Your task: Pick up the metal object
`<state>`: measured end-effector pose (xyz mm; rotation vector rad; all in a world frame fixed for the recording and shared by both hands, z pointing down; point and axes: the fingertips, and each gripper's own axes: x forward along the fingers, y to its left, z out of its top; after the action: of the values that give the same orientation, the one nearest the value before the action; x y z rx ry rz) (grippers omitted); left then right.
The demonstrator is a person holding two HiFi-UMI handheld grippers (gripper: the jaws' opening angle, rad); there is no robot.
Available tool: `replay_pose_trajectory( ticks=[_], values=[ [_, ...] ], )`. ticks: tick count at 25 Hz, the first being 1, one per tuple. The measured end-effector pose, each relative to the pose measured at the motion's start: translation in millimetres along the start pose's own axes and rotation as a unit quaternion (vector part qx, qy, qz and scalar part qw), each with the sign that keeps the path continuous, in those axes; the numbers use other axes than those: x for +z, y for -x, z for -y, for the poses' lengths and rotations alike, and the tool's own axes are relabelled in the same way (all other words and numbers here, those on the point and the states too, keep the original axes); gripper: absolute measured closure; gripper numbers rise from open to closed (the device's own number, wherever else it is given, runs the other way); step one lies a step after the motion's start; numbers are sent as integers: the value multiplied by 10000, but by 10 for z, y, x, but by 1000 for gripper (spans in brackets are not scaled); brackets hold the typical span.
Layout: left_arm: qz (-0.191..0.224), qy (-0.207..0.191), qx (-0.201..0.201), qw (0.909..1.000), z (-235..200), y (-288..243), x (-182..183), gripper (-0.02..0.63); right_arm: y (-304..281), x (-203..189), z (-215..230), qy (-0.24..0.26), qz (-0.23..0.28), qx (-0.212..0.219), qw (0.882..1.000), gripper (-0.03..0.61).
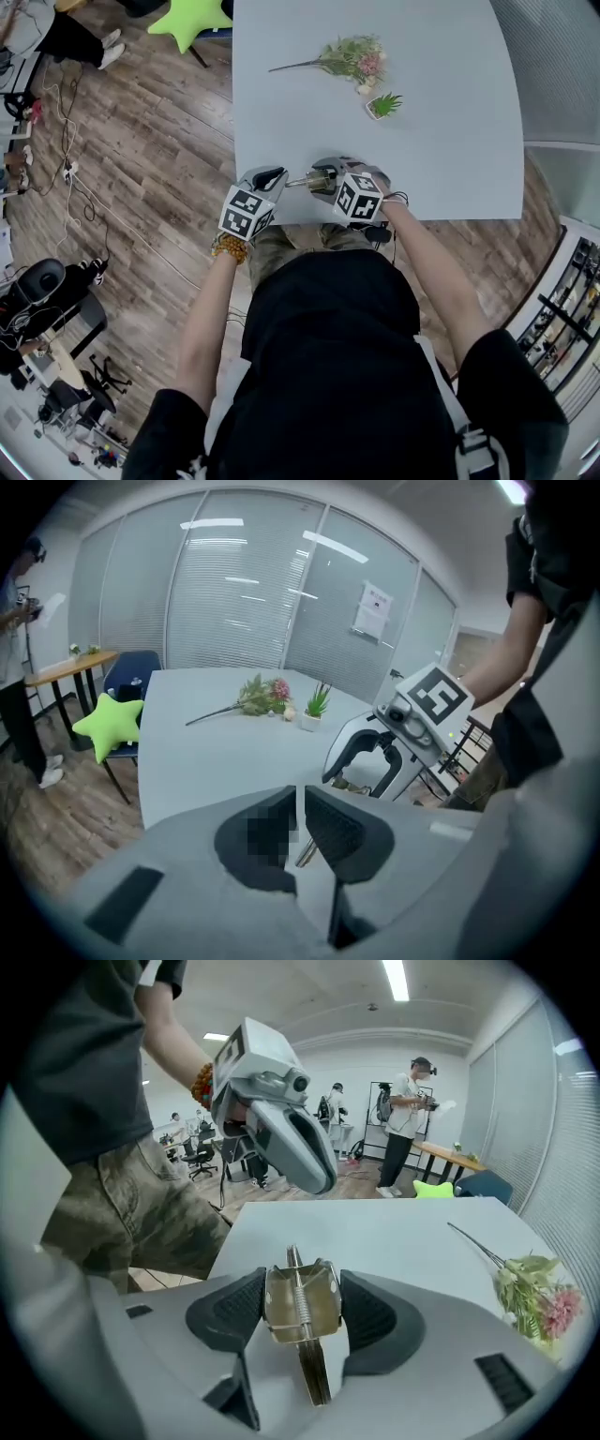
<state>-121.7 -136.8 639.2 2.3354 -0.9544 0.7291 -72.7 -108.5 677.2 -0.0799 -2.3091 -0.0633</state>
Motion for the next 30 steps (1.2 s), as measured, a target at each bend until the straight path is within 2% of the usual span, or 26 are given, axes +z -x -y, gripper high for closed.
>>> replay_pose_trajectory(
  ticks=[5,12,17,22,27,30],
  values=[
    [323,-10,228,9992,28,129,105,584,141,86,139,-603,184,-262,9977,333],
    [603,-90,262,9978,108,125,251,591,246,75,351,-1050,201,-763,9913,336],
    [756,-128,314,9966,125,133,377,591,406,148,431,-1434,444,-1024,9833,336],
    [1017,-454,600,9920,105,190,553,591,555,234,513,-1639,655,-1285,9759,336],
    [1314,-632,794,9861,120,246,776,591,762,282,654,-1902,937,-1628,9636,334],
    [1405,-885,917,9818,137,305,907,591,942,335,760,-2028,1111,-1920,9538,334]
  ],
)
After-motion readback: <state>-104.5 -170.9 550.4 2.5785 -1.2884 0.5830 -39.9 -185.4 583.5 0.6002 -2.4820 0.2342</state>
